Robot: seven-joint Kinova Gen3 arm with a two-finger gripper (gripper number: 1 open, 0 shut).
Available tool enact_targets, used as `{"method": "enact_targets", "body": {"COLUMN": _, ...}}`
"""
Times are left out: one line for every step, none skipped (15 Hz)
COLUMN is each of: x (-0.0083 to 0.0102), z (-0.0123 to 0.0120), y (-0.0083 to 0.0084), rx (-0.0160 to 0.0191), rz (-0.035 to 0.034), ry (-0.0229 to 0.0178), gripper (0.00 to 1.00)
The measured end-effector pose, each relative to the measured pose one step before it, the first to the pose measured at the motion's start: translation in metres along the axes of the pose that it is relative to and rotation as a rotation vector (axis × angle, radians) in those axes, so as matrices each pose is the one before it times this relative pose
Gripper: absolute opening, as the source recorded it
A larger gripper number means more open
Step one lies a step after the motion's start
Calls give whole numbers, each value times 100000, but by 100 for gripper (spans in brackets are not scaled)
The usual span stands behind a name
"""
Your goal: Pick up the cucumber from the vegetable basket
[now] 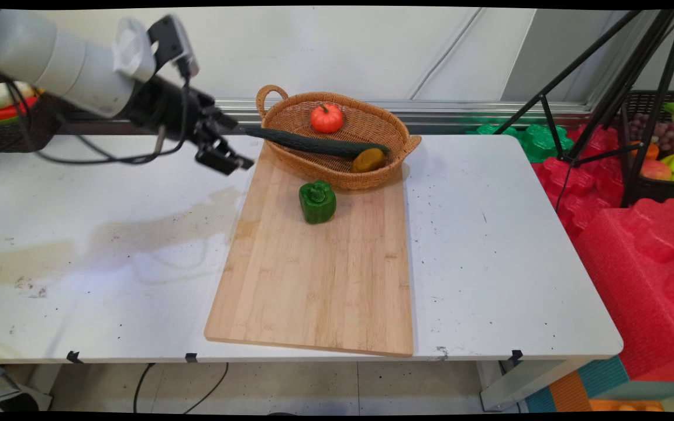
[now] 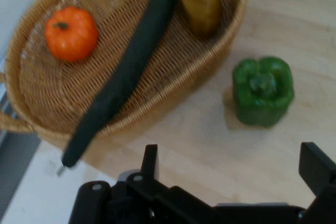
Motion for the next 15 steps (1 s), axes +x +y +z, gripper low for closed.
{"method": "enact_targets", "body": {"x": 974, "z": 584, "y": -659, "rx": 911, "rz": 133, "ry": 492, "gripper": 100}}
{"method": "enact_targets", "body": {"x": 767, "z": 498, "y": -532, "rx": 778, "rz": 245, "ry": 297, "gripper": 100}}
{"method": "enact_targets", "body": {"x": 799, "z": 622, "y": -572, "rx": 864, "rz": 673, "ry": -10, "gripper": 100}}
{"method": "enact_targets", "body": {"x": 854, "z": 743, "y": -637, "rx": 945, "rz": 722, "ry": -129, "gripper": 100}}
{"method": "enact_targets", "body": {"x": 411, "z": 471, "y": -324, "rx": 404, "rz": 341, "ry": -250, "gripper": 100}}
{"method": "enact_targets", "body": {"x": 741, "z": 959, "y": -564, "rx": 394, "rz": 653, "ry": -538, "gripper": 100}}
{"method": "enact_targets", "body": {"x": 592, "z": 806, "y": -413, "rx": 205, "rz": 578, "ry": -445, "gripper": 100}}
{"method": "enact_targets", "body": {"x": 696, "z": 1078, "y": -404, "rx": -106, "rz": 711, "ry": -604, "gripper": 100}}
{"method": "enact_targets", "body": {"x": 500, "z": 1051, "y": -390, "rx": -129, "rz": 532, "ry": -864, "gripper": 100}}
{"method": "enact_targets", "body": {"x": 426, "z": 951, "y": -309, "rx": -228, "rz": 494, "ry": -745, "gripper": 100}}
{"method": "enact_targets", "body": {"x": 461, "z": 1154, "y": -392, "rx": -106, "rz": 576, "ry": -834, "gripper": 100}}
{"method": "enact_targets", "body": {"x": 480, "z": 1239, "y": -385, "rx": -176, "rz": 732, "ry": -925, "gripper": 100}}
{"method": "enact_targets", "body": {"x": 372, "z": 1052, "y": -317, "rx": -191, "rz": 532, "ry": -890, "gripper": 100}}
{"method": "enact_targets", "body": {"x": 437, "z": 1327, "y": -348, "rx": -369, "rz": 521, "ry": -1158, "gripper": 100}}
{"method": "enact_targets", "body": {"x": 325, "z": 1274, "y": -354, "rx": -338, "rz": 453, "ry": -1297, "gripper": 100}}
